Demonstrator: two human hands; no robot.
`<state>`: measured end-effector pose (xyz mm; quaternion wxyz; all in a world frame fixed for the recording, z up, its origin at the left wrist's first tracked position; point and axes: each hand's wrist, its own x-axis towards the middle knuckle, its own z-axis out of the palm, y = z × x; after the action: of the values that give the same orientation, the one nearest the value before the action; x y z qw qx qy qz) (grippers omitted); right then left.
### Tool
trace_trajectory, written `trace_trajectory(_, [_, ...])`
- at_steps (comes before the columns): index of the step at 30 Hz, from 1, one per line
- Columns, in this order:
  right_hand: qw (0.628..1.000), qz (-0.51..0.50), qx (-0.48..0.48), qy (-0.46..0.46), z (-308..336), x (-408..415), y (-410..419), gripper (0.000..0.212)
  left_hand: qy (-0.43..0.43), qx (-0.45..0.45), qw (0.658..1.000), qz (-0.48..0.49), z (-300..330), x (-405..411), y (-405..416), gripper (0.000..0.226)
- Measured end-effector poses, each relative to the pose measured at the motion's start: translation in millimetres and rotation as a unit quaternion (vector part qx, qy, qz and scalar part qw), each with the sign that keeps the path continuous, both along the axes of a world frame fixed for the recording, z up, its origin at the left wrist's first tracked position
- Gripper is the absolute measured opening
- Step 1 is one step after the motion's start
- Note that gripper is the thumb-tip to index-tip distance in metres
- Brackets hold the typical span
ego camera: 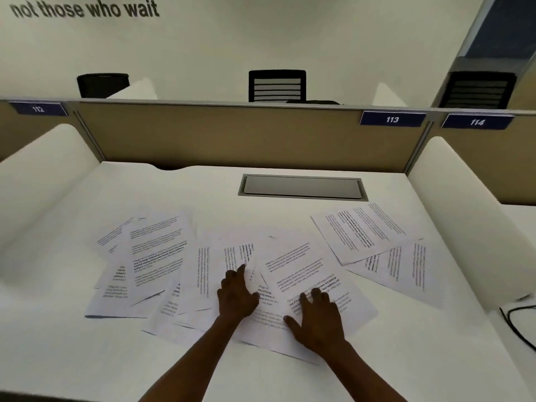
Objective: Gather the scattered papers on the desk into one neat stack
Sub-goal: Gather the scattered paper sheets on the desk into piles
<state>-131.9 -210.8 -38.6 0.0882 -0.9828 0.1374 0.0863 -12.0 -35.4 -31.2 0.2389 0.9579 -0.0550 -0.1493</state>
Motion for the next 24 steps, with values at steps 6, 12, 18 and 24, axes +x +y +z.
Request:
trace_trajectory(6, [0.998,0.05,0.035,-0.025,-1.9,7.0,8.2,0.081,0.039,-0.15,0.979,0.134,7.7,0.2,-15.3,0.079])
trace_trajectory(12, [0.975,0.144,0.165,-0.022,11.3,19.3,-26.8,0.066,0.03,-0.15,0.976,0.156,10.7,0.2,-23.9,0.078])
trace_trajectory(18, [0.97,-0.136,0.138,-0.147,19.8,55.8,-116.2,0.064,0.02,-0.095,0.986,0.136,4.0,-5.2,-24.9,0.119])
trace_trajectory(24, [0.993,-0.107,0.033,-0.037,6.6,75.1,-151.1,0.062,-0.006,-0.009,0.995,0.104,-0.5,-12.8,-33.3,0.147])
